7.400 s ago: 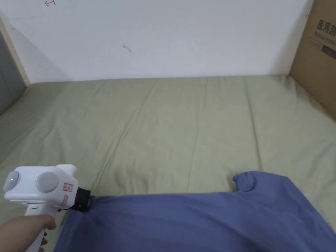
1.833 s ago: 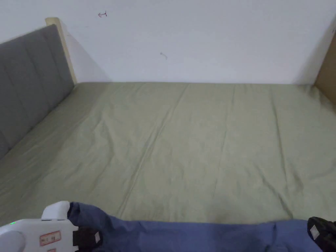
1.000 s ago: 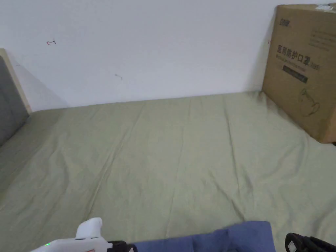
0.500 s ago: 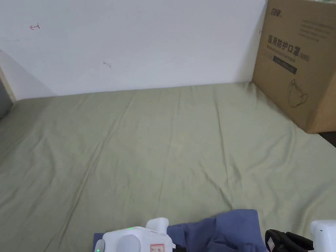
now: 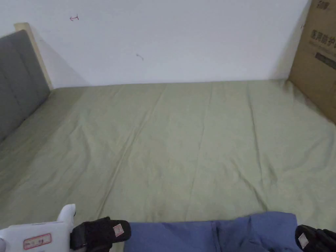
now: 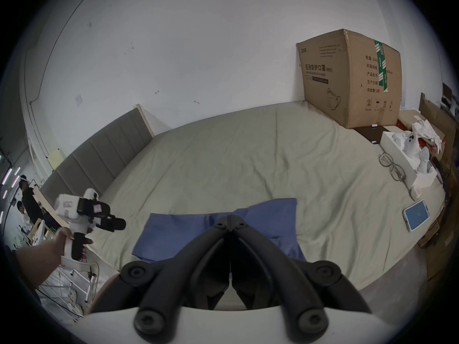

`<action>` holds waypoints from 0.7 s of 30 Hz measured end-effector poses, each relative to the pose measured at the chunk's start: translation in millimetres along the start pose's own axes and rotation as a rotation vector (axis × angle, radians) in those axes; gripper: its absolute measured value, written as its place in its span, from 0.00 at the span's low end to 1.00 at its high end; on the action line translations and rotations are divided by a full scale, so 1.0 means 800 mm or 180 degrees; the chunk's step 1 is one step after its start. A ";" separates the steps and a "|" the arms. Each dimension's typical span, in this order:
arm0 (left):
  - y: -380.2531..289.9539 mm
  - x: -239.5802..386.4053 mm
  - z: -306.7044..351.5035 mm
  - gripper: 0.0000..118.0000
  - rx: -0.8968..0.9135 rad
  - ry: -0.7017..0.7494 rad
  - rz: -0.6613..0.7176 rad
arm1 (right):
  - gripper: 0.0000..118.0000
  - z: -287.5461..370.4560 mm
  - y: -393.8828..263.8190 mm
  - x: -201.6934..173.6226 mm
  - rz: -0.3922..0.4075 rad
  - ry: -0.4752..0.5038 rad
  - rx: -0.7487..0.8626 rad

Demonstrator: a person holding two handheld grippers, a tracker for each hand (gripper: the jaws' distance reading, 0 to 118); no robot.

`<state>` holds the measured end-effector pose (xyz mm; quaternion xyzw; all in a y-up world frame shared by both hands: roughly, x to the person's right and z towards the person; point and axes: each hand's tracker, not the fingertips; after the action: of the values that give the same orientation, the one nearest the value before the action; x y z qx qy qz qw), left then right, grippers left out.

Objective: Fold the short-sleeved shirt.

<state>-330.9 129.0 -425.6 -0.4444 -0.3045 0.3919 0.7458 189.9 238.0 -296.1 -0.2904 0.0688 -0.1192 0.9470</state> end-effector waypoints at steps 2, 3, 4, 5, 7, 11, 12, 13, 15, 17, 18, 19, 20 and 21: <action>0.005 -0.042 0.016 1.00 -0.0020 -0.0252 0.0457 | 0.00 -0.004 0.002 -0.014 0.0109 -0.0037 -0.0021; -0.013 -0.048 -0.005 1.00 0.0014 -0.0354 0.0628 | 0.00 -0.006 0.003 -0.020 0.0194 -0.0058 -0.0032; -0.017 -0.064 -0.009 1.00 0.0033 -0.0469 0.0773 | 0.00 -0.010 0.003 -0.027 0.0268 -0.0053 -0.0055; -0.019 -0.077 -0.021 1.00 -0.0012 -0.0571 0.0858 | 0.00 -0.013 0.003 -0.032 0.0310 -0.0032 -0.0090; -0.007 -0.121 -0.045 1.00 -0.0184 -0.0701 0.0955 | 0.00 -0.019 0.003 -0.042 0.0358 0.0015 -0.0160; -0.010 -0.123 -0.096 1.00 -0.0260 -0.1165 0.0855 | 0.00 -0.032 0.000 -0.057 0.0424 0.0059 -0.0281; -0.008 -0.117 -0.111 1.00 -0.0291 -0.1188 0.0846 | 0.00 -0.035 -0.001 -0.059 0.0434 0.0061 -0.0308; -0.007 -0.116 -0.125 1.00 -0.0402 -0.1120 0.0884 | 0.00 -0.038 -0.002 -0.060 0.0442 0.0063 -0.0333; -0.007 -0.110 -0.149 1.00 -0.0620 -0.1265 0.0941 | 0.00 -0.042 -0.004 -0.063 0.0452 0.0072 -0.0370; -0.008 -0.099 -0.163 1.00 -0.0664 -0.1201 0.0791 | 0.00 -0.048 -0.007 -0.063 0.0458 0.0063 -0.0418; -0.010 -0.096 -0.167 1.00 -0.0662 -0.1150 0.0682 | 0.00 -0.049 -0.008 -0.063 0.0446 0.0064 -0.0444; -0.009 -0.095 -0.168 1.00 -0.0668 -0.1129 0.0651 | 0.00 -0.050 -0.008 -0.062 0.0421 0.0076 -0.0469; -0.010 -0.094 -0.166 0.94 -0.0624 -0.1039 0.0634 | 0.00 -0.050 -0.008 -0.061 0.0386 0.0097 -0.0489; -0.012 -0.099 -0.159 0.81 -0.0558 -0.0837 0.0595 | 0.00 -0.050 -0.009 -0.060 0.0360 0.0108 -0.0497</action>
<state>-266.2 4.2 -478.5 -0.4790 -0.3897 0.4861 0.6184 134.8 223.7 -322.0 -0.3569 0.1102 -0.0647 0.9254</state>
